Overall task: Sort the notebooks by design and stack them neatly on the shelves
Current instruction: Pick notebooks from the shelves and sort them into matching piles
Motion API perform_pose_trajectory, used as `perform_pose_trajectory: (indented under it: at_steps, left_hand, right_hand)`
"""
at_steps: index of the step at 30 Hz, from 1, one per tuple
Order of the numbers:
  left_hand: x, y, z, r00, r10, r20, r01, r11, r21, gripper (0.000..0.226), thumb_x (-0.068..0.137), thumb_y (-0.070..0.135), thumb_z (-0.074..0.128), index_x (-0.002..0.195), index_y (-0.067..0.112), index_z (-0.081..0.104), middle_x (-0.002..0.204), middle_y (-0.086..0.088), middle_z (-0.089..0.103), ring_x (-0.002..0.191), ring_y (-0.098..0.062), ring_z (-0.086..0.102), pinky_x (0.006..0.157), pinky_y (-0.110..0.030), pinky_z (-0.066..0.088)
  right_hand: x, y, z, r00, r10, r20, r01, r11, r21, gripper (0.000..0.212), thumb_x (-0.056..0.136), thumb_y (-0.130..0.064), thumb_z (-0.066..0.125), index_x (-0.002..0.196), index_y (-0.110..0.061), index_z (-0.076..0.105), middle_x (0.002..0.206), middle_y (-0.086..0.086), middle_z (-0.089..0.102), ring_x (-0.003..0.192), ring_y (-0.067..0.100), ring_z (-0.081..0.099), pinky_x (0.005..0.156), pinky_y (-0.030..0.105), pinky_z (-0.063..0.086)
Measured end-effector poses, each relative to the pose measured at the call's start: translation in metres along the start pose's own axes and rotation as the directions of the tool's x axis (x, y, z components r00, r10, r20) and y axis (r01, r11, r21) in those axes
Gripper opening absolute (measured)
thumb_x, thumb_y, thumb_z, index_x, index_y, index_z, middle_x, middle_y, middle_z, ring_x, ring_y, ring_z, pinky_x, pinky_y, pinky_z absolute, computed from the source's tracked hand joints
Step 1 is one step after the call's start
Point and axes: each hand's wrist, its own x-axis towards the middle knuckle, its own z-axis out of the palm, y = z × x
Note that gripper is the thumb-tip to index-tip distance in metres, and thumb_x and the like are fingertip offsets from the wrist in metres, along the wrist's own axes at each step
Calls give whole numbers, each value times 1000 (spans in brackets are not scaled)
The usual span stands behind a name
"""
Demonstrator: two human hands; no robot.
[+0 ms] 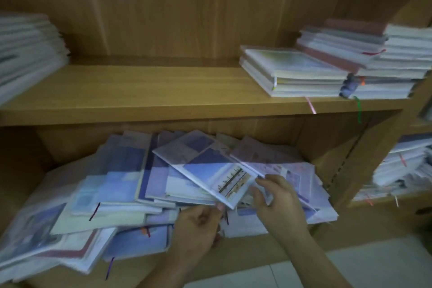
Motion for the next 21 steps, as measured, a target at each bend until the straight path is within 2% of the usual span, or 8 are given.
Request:
perform_pose_trajectory:
  at_steps: [4,7,9,14,16,18,19,21]
  left_hand:
    - [16,-2,0,997,-61,54,68,988,-141,39,92,37,72,74,3,74,66,-13,72,59,-26,71,67,-48,63]
    - [15,11,10,990,-122,69,137,945,-296,40,93,31,72,81,-7,71,72,-25,71,57,-30,68,62,-46,62]
    - [14,20,15,986,-152,62,164,921,-353,45,93,32,73,85,-12,68,73,-28,71,57,-33,68,59,-45,61]
    - [11,26,19,987,-162,4,154,927,-343,37,97,22,68,78,-9,65,69,-25,71,55,-32,68,57,-43,61]
    - [9,27,16,988,-152,-39,131,938,-321,37,98,19,67,78,-11,63,66,-25,70,50,-26,63,54,-40,58]
    - [6,27,8,989,-130,-71,104,950,-293,36,97,16,66,80,-15,61,64,-24,69,47,-23,59,50,-34,54]
    - [4,26,4,990,-119,-73,95,956,-278,34,97,15,66,80,-14,61,63,-23,69,46,-23,58,49,-33,53]
    - [-1,25,-3,993,-104,-51,90,968,-236,32,96,15,66,75,-8,62,64,-23,69,47,-23,58,50,-34,54]
  right_hand:
    - [27,27,-2,997,38,-74,-40,999,-13,27,95,-22,68,118,-9,73,121,10,69,112,33,63,93,46,54]
    - [34,52,-2,972,175,156,-172,985,-27,35,96,-17,65,131,-15,66,135,10,64,116,31,61,93,39,51]
    - [34,70,-3,934,256,248,-256,966,-33,39,98,-19,63,137,-17,61,139,7,61,123,30,59,99,37,48]
    - [29,95,-9,942,261,213,-225,958,-180,41,100,-16,59,141,-16,58,137,9,63,120,34,60,93,39,50]
    - [23,95,-7,967,207,151,-166,955,-248,40,100,-14,57,139,-17,59,120,11,71,102,36,66,79,41,52]
    - [23,86,-12,990,127,63,-104,951,-291,37,96,-8,61,132,-17,65,80,10,70,67,35,62,54,38,46]
    - [25,78,-17,998,56,10,-49,942,-333,33,91,-4,67,122,-14,70,65,8,64,53,33,56,45,34,40]
    - [24,52,-24,989,-118,-93,68,904,-423,21,80,0,78,98,-11,74,48,5,52,36,28,44,36,28,28]
